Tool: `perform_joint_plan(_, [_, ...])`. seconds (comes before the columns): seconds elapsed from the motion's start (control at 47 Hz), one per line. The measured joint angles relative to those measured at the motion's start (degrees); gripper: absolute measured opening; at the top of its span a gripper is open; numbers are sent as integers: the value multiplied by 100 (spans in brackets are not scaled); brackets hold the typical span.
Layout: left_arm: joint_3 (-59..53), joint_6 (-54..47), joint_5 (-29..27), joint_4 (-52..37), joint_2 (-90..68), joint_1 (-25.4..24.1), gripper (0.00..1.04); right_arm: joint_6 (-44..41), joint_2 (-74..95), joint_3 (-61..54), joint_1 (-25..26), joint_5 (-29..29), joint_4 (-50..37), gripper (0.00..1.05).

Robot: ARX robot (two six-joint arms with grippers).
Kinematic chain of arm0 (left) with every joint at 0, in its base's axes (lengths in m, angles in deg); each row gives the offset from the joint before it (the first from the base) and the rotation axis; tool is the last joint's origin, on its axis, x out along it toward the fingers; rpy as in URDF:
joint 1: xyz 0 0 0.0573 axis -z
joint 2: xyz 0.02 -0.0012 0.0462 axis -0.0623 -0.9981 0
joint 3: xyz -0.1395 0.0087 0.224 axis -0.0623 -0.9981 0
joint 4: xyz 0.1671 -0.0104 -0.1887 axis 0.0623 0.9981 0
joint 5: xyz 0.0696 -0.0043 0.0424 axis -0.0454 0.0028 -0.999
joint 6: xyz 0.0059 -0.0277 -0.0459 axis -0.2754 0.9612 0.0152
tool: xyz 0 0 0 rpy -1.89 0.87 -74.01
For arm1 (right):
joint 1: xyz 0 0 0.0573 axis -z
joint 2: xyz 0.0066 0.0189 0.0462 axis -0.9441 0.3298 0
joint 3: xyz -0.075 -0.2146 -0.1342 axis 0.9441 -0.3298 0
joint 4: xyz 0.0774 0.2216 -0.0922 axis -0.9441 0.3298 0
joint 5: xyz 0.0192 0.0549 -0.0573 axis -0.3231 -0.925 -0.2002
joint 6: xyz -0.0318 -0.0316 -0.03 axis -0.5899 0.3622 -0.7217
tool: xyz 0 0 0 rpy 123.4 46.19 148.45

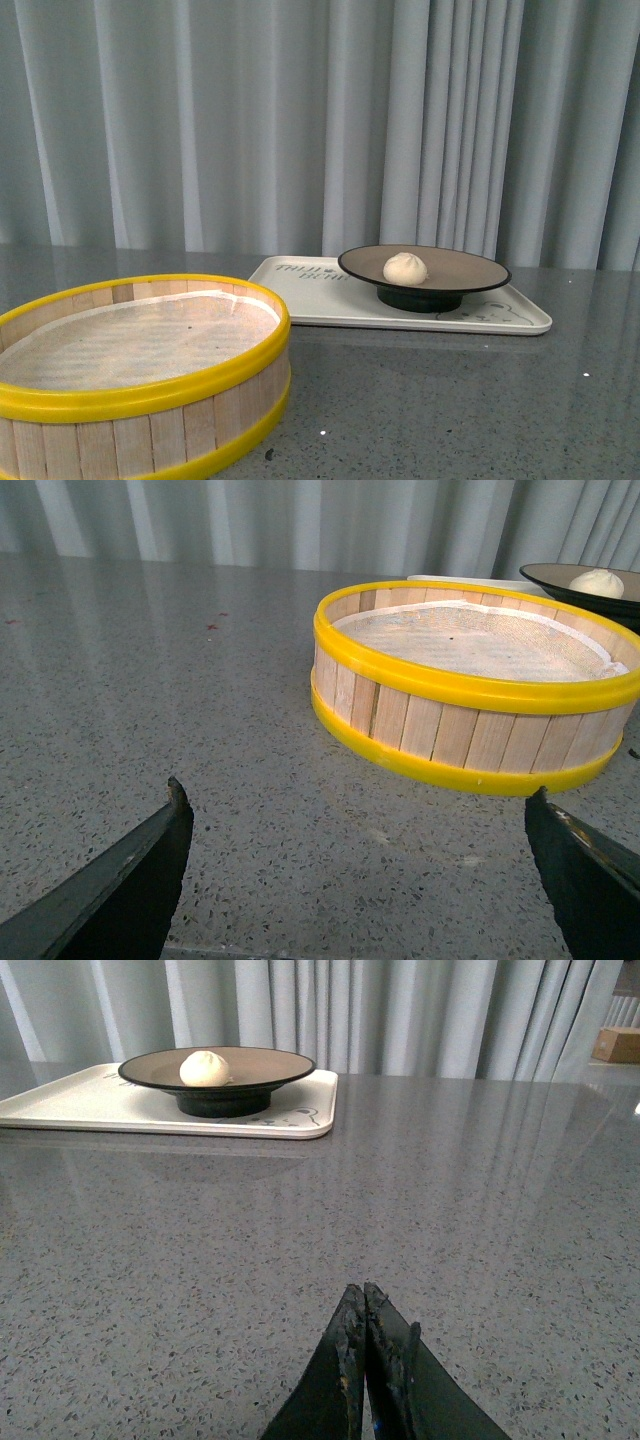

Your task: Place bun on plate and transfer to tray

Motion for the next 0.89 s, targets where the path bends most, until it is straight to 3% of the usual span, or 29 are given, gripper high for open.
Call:
perform_joint_plan(0.277, [0, 0, 0, 0, 0, 0, 98, 0, -387, 0, 0, 0, 391, 2])
perform_joint_plan(0.362, [0, 0, -2, 0, 0, 0, 98, 0, -1108, 2, 0, -13, 1314, 2])
perform_joint_plan(0.723, [0, 0, 0, 0, 2, 0, 98, 0, -1335, 2, 0, -13, 1368, 2])
perform_joint_plan(0.894, [0, 0, 2, 0, 0, 0, 98, -2, -1335, 2, 2, -13, 1368, 34])
